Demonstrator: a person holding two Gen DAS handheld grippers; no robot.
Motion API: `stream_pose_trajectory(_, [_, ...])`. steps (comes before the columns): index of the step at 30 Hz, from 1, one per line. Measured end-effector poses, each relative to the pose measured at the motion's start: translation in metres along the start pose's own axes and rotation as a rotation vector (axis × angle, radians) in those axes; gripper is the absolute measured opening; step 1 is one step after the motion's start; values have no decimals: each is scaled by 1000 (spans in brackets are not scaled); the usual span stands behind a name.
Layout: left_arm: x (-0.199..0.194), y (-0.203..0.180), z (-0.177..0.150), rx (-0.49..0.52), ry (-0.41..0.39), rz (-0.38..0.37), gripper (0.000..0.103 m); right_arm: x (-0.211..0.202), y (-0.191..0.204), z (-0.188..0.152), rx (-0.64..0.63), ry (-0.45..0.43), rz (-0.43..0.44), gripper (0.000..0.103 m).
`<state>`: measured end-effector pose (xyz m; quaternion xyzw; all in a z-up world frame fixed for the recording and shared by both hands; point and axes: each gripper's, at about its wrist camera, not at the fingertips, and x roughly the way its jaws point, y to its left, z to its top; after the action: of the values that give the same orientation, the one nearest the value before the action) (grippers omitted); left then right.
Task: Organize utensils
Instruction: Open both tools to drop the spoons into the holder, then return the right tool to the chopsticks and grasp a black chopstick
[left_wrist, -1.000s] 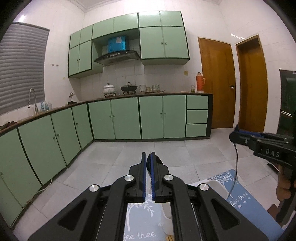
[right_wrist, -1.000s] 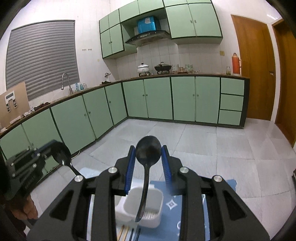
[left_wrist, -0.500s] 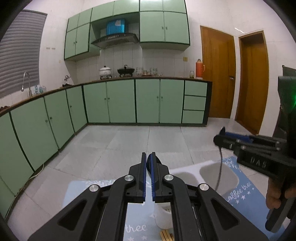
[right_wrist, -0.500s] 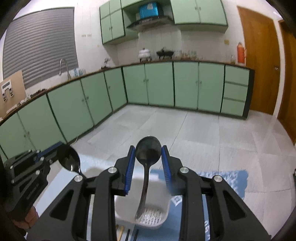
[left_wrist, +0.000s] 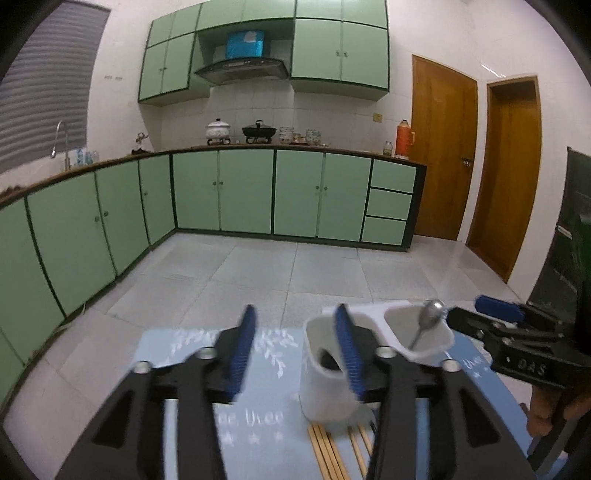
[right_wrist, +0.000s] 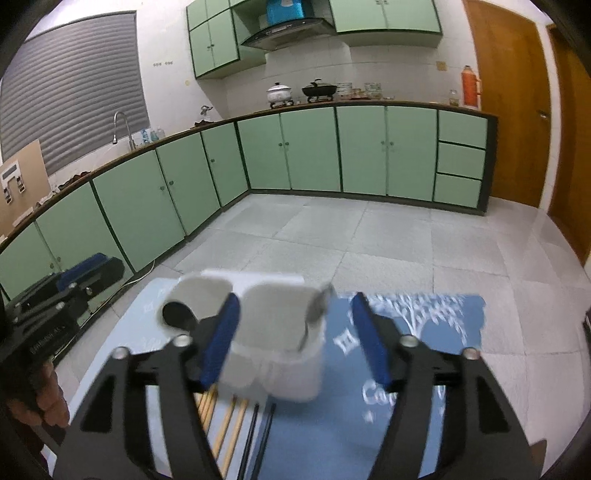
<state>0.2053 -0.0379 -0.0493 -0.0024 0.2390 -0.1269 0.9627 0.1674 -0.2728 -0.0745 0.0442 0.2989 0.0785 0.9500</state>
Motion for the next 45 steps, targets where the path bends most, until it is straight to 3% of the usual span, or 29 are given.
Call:
stream_pose_trajectory(3, [-20,-3,-23,6,43,-2,58,-18,-2,-35,14,48,-9,76])
stream_pose_trajectory(10, [-46,-6,-96,-26,207,-14,60,-48,4,-122,64,187,-16,76])
stream_pose_trajectory(18, [-66,-15,-163,-59,377,-28,60,-77,31,-181,18,274,-9,73])
stream_pose_trajectory(33, [-81,-31,-195,-35,430,-34,60,-78,49,-212,-39,312,-25,63])
stream_pose_trajectory(41, [-85,-25,-198,8,423,27,63,-84,34,-209,-38,302,-113,59])
stream_pose_trajectory(45, [-91,-17,-195,-19,418,56,63,-90,29,-209,-6,301,-80,59])
